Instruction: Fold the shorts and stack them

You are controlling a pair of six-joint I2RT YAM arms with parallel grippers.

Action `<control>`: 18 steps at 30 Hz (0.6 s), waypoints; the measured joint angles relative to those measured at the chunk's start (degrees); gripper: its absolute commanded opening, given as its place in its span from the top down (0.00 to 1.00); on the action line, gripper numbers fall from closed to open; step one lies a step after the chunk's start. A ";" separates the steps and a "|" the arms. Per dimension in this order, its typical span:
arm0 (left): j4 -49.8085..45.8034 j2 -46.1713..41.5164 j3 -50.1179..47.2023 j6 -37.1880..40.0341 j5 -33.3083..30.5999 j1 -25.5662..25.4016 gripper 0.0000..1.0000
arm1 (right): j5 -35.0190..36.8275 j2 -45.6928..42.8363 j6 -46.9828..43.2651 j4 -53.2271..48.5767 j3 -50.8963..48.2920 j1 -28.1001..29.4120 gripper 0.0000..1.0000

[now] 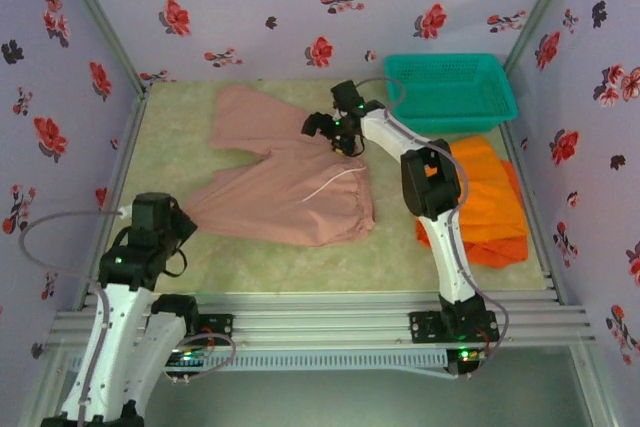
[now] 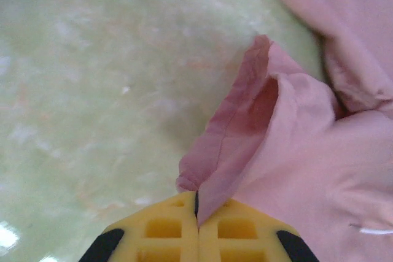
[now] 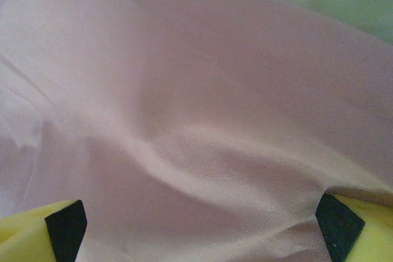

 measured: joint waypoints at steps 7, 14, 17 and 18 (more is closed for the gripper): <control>-8.50 -7.23 -1.88 -7.54 -2.91 -0.22 0.87 | -2.05 -0.61 -0.07 0.70 -0.59 0.37 0.01; -12.13 -13.73 -1.49 -10.71 -8.13 -0.28 0.10 | -2.62 -9.14 -3.69 0.00 -2.99 0.85 0.01; -11.69 -11.30 2.29 -9.38 -9.29 -0.28 0.01 | 0.11 -17.14 -6.05 -0.24 -7.02 0.70 0.01; -11.19 -9.86 4.31 -8.41 -9.55 -0.28 0.01 | 1.66 -20.11 -6.62 -0.59 -8.57 0.55 0.01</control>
